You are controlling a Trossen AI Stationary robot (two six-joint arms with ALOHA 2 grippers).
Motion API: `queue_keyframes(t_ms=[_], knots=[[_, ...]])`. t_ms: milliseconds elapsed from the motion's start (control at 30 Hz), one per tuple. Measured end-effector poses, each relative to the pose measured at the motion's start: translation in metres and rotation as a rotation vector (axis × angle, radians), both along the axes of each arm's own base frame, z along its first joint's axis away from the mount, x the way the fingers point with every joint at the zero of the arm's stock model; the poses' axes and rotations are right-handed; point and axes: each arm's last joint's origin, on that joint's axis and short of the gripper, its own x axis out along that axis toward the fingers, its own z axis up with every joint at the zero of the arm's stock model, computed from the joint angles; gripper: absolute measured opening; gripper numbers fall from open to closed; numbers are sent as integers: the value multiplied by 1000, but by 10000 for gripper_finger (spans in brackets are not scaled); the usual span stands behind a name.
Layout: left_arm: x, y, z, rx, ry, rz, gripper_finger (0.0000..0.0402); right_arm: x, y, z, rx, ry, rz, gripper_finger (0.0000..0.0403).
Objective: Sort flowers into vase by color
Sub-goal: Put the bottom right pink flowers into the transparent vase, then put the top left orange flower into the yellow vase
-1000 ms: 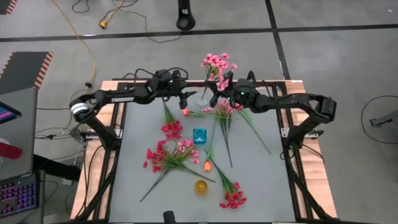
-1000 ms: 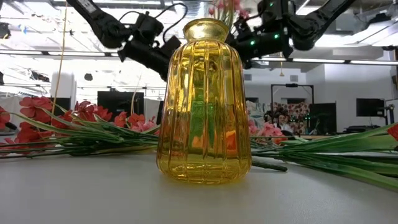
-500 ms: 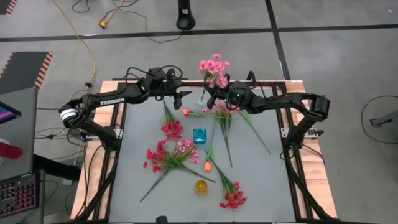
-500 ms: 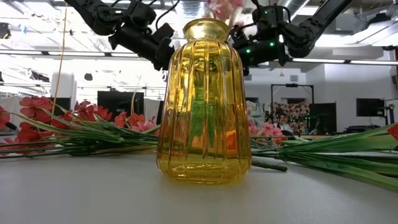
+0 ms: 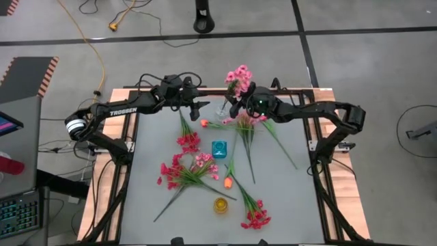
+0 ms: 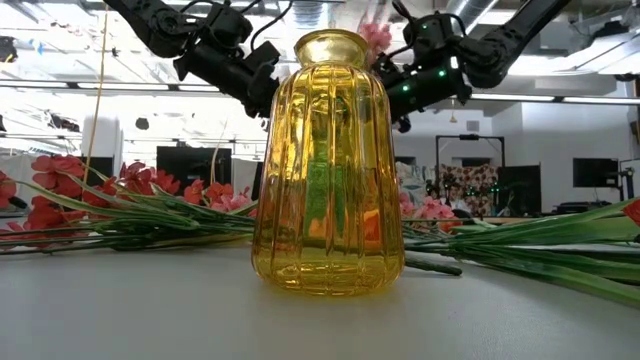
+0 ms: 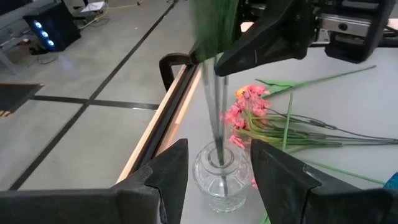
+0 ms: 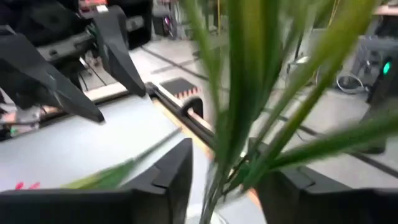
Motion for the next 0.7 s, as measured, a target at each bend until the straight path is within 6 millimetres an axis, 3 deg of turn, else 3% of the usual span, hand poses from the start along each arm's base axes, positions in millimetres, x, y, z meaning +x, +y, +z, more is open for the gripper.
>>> queue_keyframes(t_ms=[233,700], knots=[[0,0,0,0,1,0,162,-10,2,-2,5,155,8,242],[0,0,-1,-3,15,-1,162,-22,8,-30,120,438,27,244]])
